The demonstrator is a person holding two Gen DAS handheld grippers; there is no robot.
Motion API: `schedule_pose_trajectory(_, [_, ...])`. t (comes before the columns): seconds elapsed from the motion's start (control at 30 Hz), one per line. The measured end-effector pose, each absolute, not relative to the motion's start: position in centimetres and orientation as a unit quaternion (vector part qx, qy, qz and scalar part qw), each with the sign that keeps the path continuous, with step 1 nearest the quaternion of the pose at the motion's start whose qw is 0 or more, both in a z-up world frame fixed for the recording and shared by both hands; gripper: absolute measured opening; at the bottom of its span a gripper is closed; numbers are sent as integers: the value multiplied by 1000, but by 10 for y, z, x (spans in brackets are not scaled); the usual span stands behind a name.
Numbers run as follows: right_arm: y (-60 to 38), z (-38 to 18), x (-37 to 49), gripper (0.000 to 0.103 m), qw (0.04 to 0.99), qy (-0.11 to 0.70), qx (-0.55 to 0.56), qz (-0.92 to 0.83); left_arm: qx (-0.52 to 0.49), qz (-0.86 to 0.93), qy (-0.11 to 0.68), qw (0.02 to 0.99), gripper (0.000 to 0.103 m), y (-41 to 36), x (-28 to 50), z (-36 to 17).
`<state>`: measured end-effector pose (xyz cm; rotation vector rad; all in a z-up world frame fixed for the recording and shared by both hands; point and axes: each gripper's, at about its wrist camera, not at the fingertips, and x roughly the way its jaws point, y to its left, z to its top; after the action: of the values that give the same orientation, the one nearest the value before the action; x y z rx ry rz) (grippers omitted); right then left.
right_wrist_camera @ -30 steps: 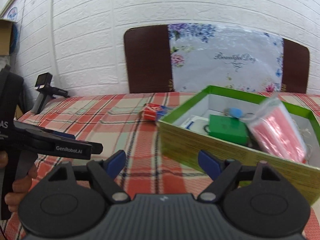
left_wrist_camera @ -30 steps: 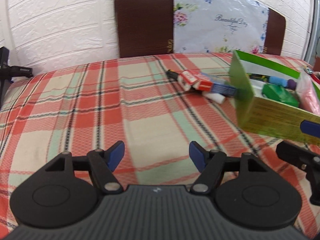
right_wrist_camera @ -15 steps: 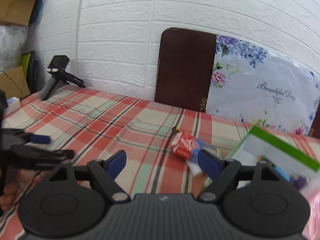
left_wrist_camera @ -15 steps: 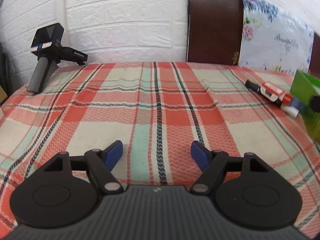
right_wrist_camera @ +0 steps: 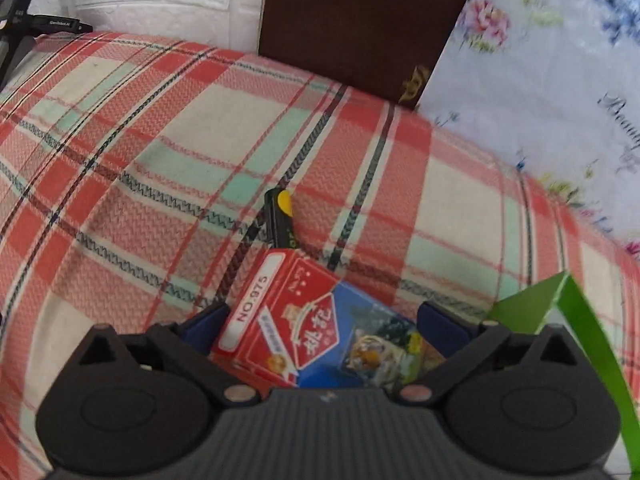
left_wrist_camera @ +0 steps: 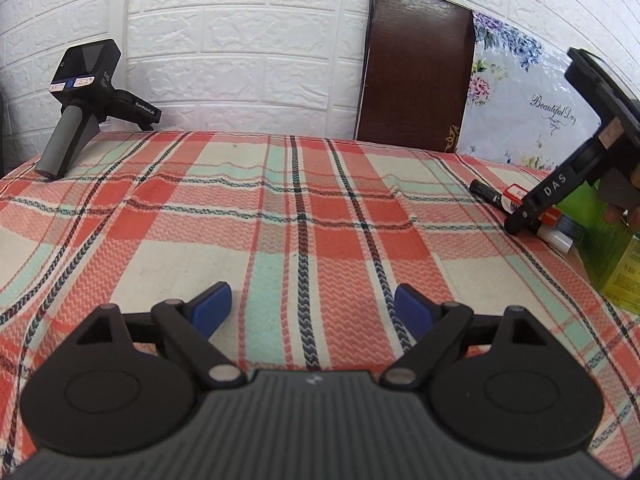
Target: Organize objects
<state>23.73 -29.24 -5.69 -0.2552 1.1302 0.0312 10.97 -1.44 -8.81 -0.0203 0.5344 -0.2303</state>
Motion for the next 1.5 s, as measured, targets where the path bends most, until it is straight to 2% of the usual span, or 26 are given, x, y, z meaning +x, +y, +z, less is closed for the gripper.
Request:
schedule_pose_trajectory(0.1, [-297,-58,241,102,833,543,-109,22,-13,-115,263,958,90,-13,110,-88])
schedule_pose_trajectory(0.27, [-289,-46,224,85,849,517,-101,41,-23,-118,261,958,90,-11,110,-88])
schedule_pose_trajectory(0.37, [-271,-43,200,82,860,494,-107,72,-37,-123,259,957,90,-7,111,-88])
schedule_pose_trajectory(0.57, [-206,-50,135,82,878,434,-140,143,-74,-134,260,953,91,4,112,-87])
schedule_pose_trajectory(0.67, [-178,-56,97,88,883,402,-170,174,-92,-132,267,950,91,12,112,-84])
schedule_pose_trajectory(0.73, [-168,-56,76,88,893,372,-174,186,-94,-127,275,948,89,15,108,-81])
schedule_pose_trajectory(0.8, [-172,-51,57,99,912,336,-153,179,-102,-129,285,944,85,20,100,-77])
schedule_pose_trajectory(0.87, [-182,-45,41,103,929,309,-117,170,-131,-142,299,934,82,26,92,-74])
schedule_pose_trajectory(1.0, [-211,-50,30,103,928,329,-36,170,-186,-189,330,906,81,27,77,-66])
schedule_pose_trajectory(1.27, [-222,-70,43,103,911,361,-18,198,-194,-245,399,862,81,-11,67,-69])
schedule_pose_trajectory(1.33, [-222,-74,44,103,909,359,-22,210,-195,-251,414,853,74,-20,71,-73])
schedule_pose_trajectory(1.4, [-220,-77,43,103,911,349,-26,220,-187,-251,420,852,59,-26,75,-76])
schedule_pose_trajectory(1.47, [-215,-80,41,102,908,351,-25,226,-173,-244,416,859,49,-30,77,-77])
schedule_pose_trajectory(1.5, [-212,-83,41,102,905,356,-24,229,-175,-245,412,860,48,-30,77,-77])
